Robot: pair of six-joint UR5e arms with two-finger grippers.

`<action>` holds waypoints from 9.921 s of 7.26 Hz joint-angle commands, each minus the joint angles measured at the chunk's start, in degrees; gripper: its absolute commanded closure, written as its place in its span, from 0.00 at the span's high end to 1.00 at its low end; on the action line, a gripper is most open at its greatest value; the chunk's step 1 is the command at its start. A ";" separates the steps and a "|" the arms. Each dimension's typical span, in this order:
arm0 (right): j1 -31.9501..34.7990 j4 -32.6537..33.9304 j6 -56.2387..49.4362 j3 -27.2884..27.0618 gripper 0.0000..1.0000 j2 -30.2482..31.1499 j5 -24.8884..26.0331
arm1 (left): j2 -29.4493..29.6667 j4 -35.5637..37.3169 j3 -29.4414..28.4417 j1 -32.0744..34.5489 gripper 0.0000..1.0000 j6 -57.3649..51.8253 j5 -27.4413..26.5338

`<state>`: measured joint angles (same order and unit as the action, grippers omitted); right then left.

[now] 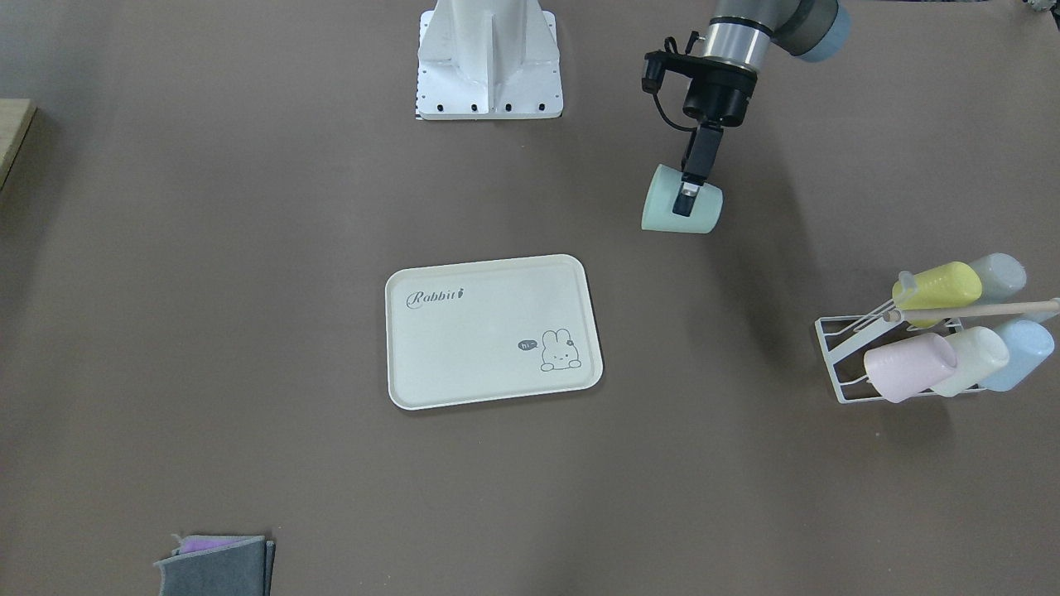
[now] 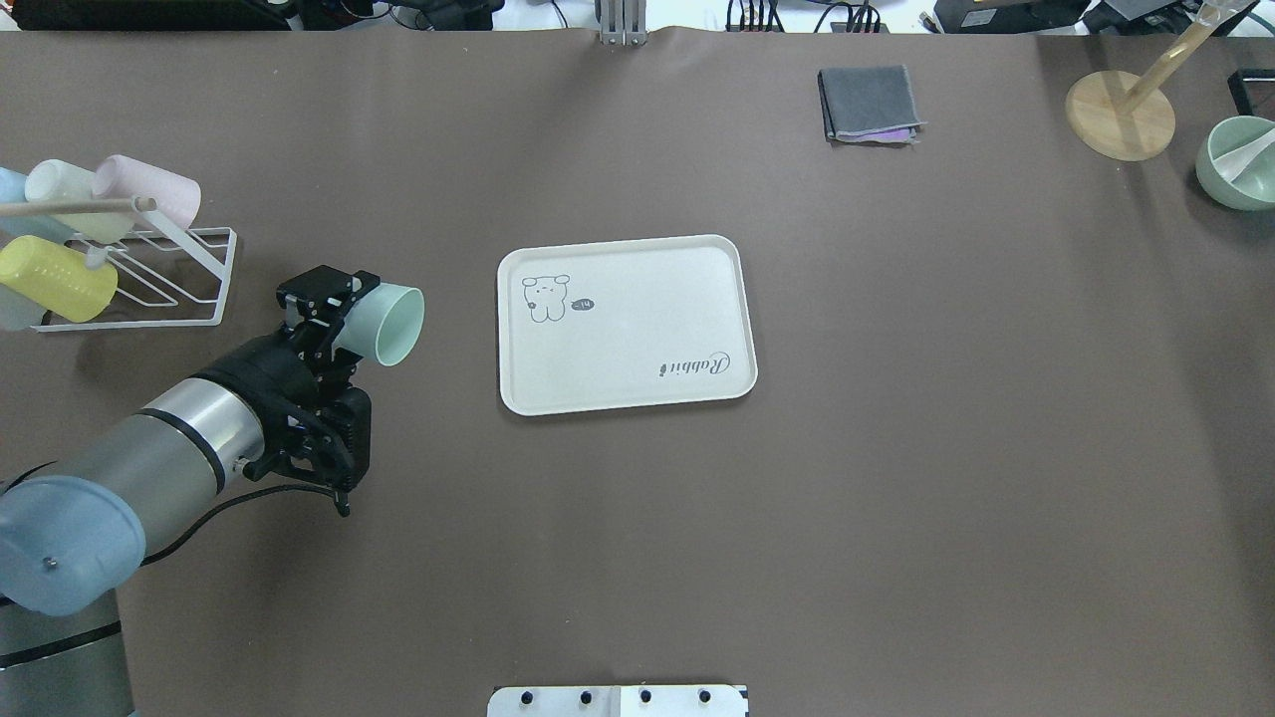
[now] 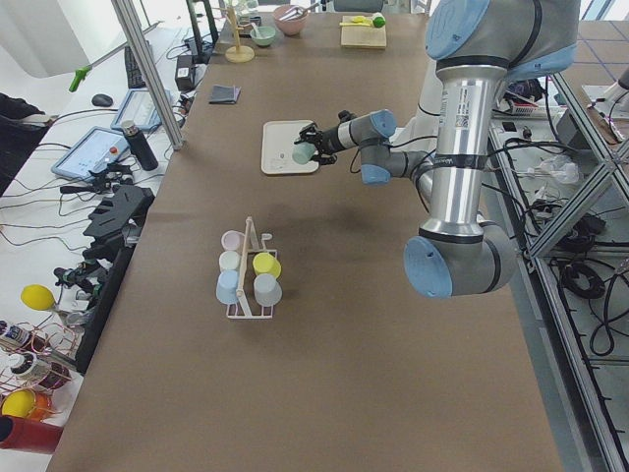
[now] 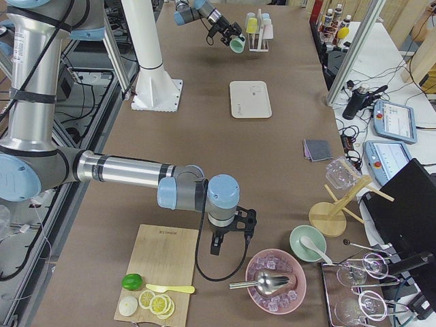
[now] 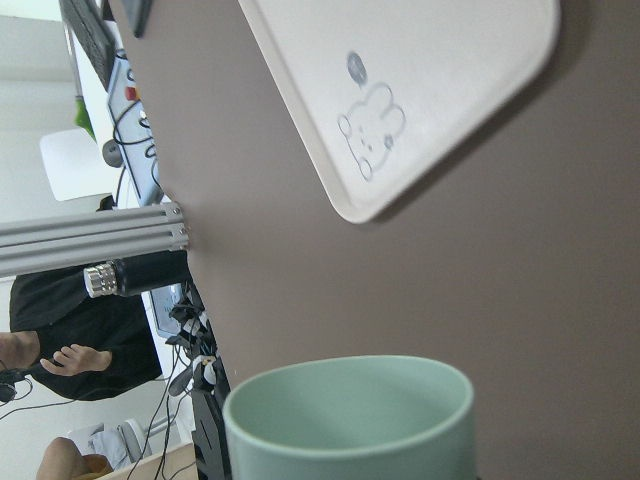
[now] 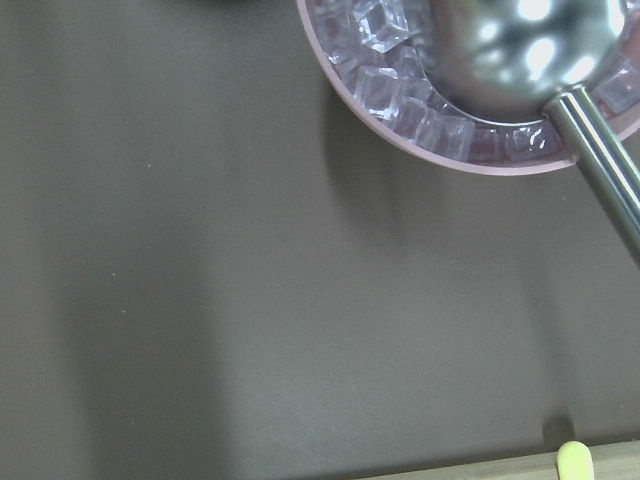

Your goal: Pick up and place green cup on tray

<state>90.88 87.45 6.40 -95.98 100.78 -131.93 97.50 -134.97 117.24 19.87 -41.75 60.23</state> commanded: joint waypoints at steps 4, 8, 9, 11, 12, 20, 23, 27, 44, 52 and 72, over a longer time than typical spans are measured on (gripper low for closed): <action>0.00 0.00 -0.07 0.27 1.00 0.03 -0.09 | 19.19 -11.12 -16.53 -4.40 0.09 25.78 11.12; 0.00 0.00 -0.07 0.44 1.00 0.12 -0.17 | 21.94 -34.48 -30.96 -5.19 0.09 36.56 15.26; 0.00 0.00 -0.07 0.44 1.00 0.03 -0.17 | 22.12 -40.40 -34.41 -5.19 0.09 36.83 15.35; 0.00 0.00 0.02 0.44 1.00 0.03 -0.17 | 22.30 -46.39 -38.72 -5.46 0.09 39.63 15.09; 0.00 0.00 0.02 0.44 1.00 0.03 -0.17 | 22.91 -50.01 -40.40 -5.46 0.09 39.99 15.26; 0.00 0.00 -0.07 0.27 1.00 0.38 -1.22 | 35.39 -50.13 -54.82 4.89 0.09 45.71 16.23; 0.00 -0.09 -0.16 0.18 1.00 0.47 -1.93 | 36.35 -50.13 -57.90 5.35 0.09 45.62 16.23; 0.00 -0.09 -0.16 0.00 1.00 0.47 -1.93 | 37.33 -50.31 -61.07 5.44 0.09 47.63 16.41; 0.00 -0.09 -0.16 0.18 1.00 0.21 -1.84 | 38.38 -50.48 -63.27 5.18 0.80 53.36 17.90; 0.00 -0.09 -0.16 0.18 1.00 0.21 -1.84 | 38.82 -50.22 -63.01 5.18 0.99 54.32 18.08; 0.00 -0.09 -0.16 0.18 1.00 0.03 -1.84 | 16.70 42.32 -12.56 51.64 0.99 61.35 75.46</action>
<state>90.88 87.36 6.24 -95.82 100.85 -133.77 117.89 -94.79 104.47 67.39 19.68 132.27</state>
